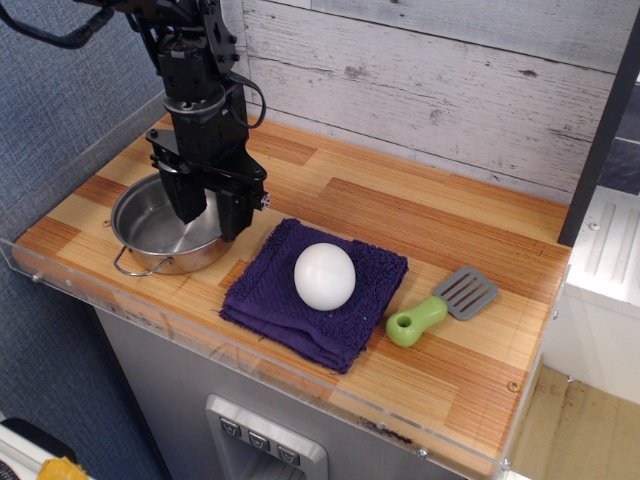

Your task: Place the pan just behind the violet cloth.

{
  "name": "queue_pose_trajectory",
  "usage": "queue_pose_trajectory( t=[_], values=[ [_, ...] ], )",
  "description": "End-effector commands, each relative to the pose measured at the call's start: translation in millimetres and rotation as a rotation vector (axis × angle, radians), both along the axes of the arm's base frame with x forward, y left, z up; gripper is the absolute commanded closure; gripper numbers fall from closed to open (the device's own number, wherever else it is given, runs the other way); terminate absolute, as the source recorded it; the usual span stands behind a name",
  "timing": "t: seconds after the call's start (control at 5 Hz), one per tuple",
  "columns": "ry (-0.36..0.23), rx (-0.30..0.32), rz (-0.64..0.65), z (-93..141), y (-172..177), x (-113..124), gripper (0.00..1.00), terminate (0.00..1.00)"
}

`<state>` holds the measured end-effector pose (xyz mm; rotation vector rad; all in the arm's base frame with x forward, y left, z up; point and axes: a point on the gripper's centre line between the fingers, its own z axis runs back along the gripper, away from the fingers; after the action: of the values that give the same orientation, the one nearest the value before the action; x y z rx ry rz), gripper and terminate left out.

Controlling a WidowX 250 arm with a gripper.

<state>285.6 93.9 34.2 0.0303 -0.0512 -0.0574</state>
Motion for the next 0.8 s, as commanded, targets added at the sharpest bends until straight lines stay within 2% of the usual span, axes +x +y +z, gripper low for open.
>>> queue_pose_trajectory(
  t=[0.0,0.4,0.6],
  values=[
    [-0.029,0.028,0.011,11.5,0.7,-3.1,1.00,0.00],
    [-0.015,0.029,0.013,4.5,-4.9,-11.4,1.00,0.00],
    [-0.032,0.018,0.023,14.2,-6.8,-13.0,1.00,0.00]
  ],
)
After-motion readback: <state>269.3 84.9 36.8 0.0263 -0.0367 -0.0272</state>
